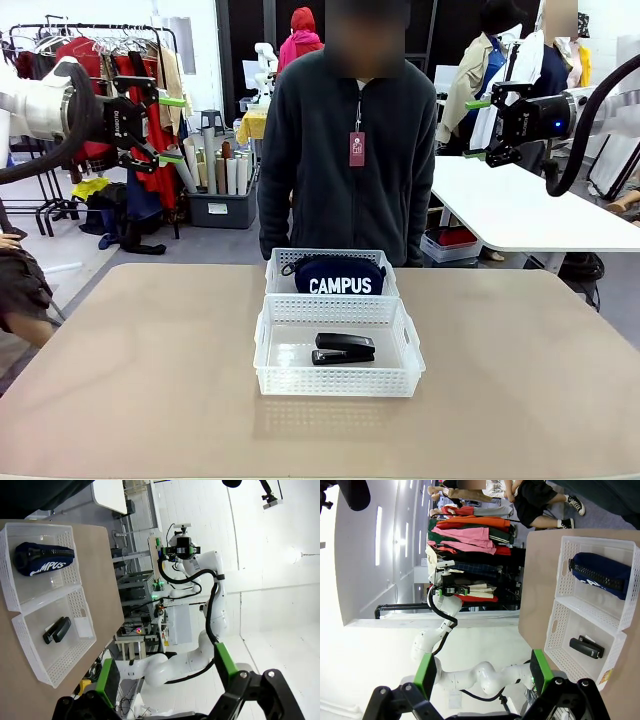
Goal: Distribute items into two baskets.
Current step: Place the picked Stapler into the Organizing basket as instructed by the person.
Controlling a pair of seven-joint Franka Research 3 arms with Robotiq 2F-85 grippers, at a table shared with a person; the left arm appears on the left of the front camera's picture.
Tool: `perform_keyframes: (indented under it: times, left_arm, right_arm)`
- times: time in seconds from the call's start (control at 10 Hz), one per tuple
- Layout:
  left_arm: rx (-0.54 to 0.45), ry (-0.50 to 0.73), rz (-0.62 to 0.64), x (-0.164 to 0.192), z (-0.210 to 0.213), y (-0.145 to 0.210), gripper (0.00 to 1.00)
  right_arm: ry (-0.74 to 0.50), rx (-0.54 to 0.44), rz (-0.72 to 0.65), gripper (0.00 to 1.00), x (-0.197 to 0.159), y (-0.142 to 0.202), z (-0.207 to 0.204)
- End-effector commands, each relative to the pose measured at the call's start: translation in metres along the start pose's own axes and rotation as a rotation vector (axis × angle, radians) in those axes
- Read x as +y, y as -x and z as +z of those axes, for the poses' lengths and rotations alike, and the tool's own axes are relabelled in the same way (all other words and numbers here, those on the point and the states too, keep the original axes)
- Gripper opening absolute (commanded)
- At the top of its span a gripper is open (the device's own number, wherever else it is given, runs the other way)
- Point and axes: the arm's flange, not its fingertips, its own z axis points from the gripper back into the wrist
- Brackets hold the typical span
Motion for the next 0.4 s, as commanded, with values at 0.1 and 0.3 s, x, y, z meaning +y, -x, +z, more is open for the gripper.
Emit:
perform_keyframes:
  times: [0.1, 0.3]
  left_arm:
    - [-0.003, 0.001, 0.008, -0.0026, 0.0009, 0.0005, 1.00]
    - [-0.003, 0.001, 0.008, -0.0026, 0.0009, 0.0005, 1.00]
  right_arm:
    - [-0.001, 0.001, 0.001, 1.00, 0.0034, 0.0007, 0.0000]
    - [-0.001, 0.001, 0.001, 1.00, 0.0034, 0.0007, 0.0000]
